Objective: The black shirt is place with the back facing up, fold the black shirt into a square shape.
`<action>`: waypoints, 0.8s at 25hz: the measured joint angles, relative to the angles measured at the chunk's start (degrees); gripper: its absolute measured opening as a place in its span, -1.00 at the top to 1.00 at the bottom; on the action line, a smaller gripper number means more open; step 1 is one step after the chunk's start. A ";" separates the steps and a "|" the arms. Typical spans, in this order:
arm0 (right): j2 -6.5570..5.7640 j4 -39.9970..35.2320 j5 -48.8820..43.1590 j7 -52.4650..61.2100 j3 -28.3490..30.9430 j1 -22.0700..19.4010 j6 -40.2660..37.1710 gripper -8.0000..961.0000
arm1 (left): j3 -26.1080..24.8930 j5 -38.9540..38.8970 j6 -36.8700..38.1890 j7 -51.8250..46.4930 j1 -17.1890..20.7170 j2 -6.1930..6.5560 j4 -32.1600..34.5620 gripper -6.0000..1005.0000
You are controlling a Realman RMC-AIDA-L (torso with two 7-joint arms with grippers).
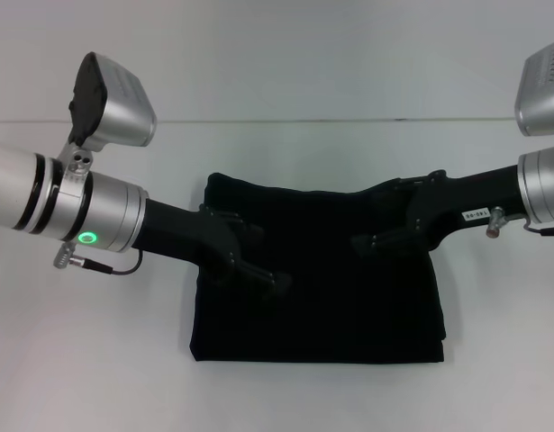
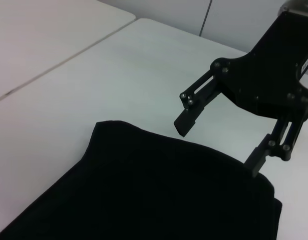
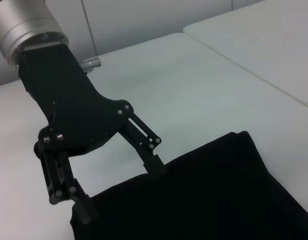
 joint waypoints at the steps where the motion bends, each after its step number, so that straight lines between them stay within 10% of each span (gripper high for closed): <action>1: -0.02 -0.01 0.00 0.00 -0.01 0.10 0.00 -0.85 | 0.01 0.02 -0.18 0.02 0.06 -0.03 0.01 -0.89; 20: -0.59 0.25 -0.30 0.21 -0.02 0.21 0.19 -0.85 | -1.43 1.15 -0.54 -0.23 1.49 0.44 0.81 -0.89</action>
